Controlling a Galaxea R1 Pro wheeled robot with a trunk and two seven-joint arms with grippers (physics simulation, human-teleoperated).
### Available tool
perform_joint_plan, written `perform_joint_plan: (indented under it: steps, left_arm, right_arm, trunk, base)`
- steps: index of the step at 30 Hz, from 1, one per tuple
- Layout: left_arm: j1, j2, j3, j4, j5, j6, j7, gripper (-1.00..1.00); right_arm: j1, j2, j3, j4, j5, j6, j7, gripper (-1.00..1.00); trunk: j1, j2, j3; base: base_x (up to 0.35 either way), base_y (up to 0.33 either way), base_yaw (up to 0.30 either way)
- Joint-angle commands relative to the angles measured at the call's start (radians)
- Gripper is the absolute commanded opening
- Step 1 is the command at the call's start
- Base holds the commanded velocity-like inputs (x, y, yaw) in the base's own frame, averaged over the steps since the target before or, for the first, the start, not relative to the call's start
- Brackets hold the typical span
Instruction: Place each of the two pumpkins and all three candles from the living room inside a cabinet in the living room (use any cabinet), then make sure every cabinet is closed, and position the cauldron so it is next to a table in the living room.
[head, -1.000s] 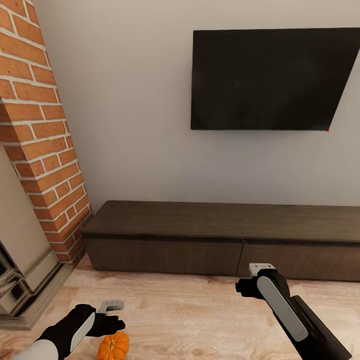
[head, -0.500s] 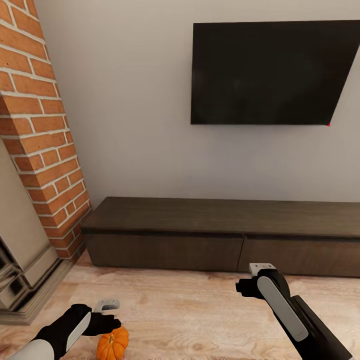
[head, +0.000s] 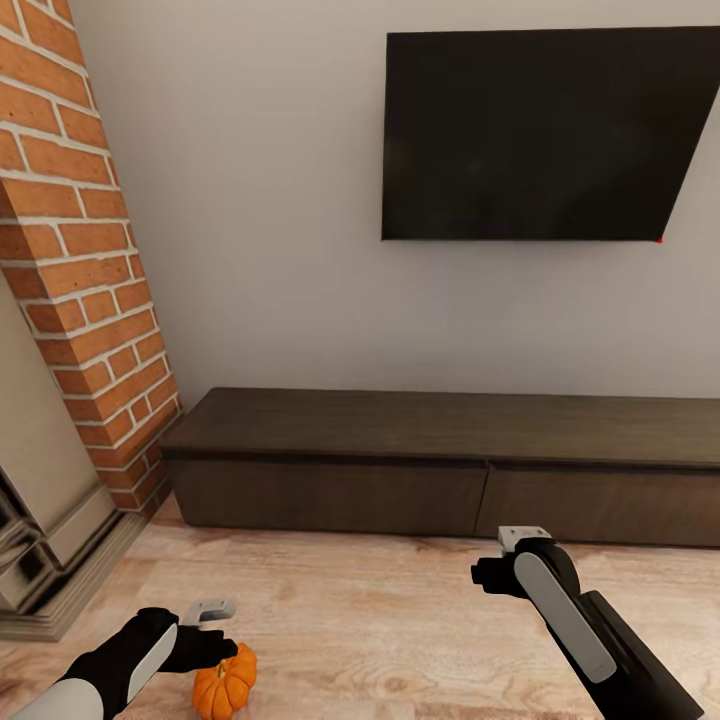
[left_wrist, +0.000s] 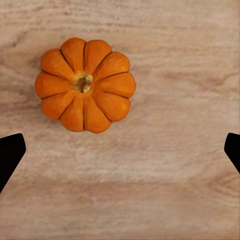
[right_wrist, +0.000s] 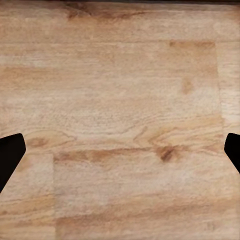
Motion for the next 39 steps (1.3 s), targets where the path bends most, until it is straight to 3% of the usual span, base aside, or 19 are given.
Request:
perform_joint_plan:
  steps: [1, 8, 15, 23, 39]
  left_arm:
    - [0.0, 0.001, -0.005, -0.001, 0.0, 0.004, -0.002, 1.0]
    - [0.0, -0.004, -0.015, -0.001, -0.002, 0.022, 0.005, 1.0]
    - [0.0, -0.001, -0.014, 0.0, -0.002, 0.093, 0.009, 1.0]
    - [0.0, -0.003, -0.017, 0.0, -0.004, 0.107, 0.006, 1.0]
    - [0.0, 0.0, -0.017, 0.0, -0.006, 0.12, 0.002, 1.0]
  right_arm:
    - [-0.001, -0.001, 0.002, -0.001, -0.009, 0.002, -0.01, 1.0]
    - [-0.001, -0.002, 0.002, 0.0, -0.008, 0.002, -0.01, 1.0]
    - [-0.001, -0.002, 0.001, 0.001, -0.008, 0.002, -0.01, 1.0]
    - [-0.001, -0.002, 0.001, 0.001, -0.007, 0.002, -0.01, 1.0]
    - [-0.001, -0.002, 0.002, 0.001, -0.007, 0.002, -0.01, 1.0]
  trunk:
    - [0.0, 0.0, -0.001]
    - [0.0, 0.0, -0.001]
    - [0.0, 0.0, -0.001]
    - [0.0, 0.0, -0.001]
    - [0.007, -0.004, -0.063]
  base:
    - [0.0, 0.0, 0.0]
    - [0.037, 0.0, 0.0]
    - [0.211, 0.0, 0.0]
    - [0.037, 0.0, 0.0]
    - [0.002, 0.0, 0.0]
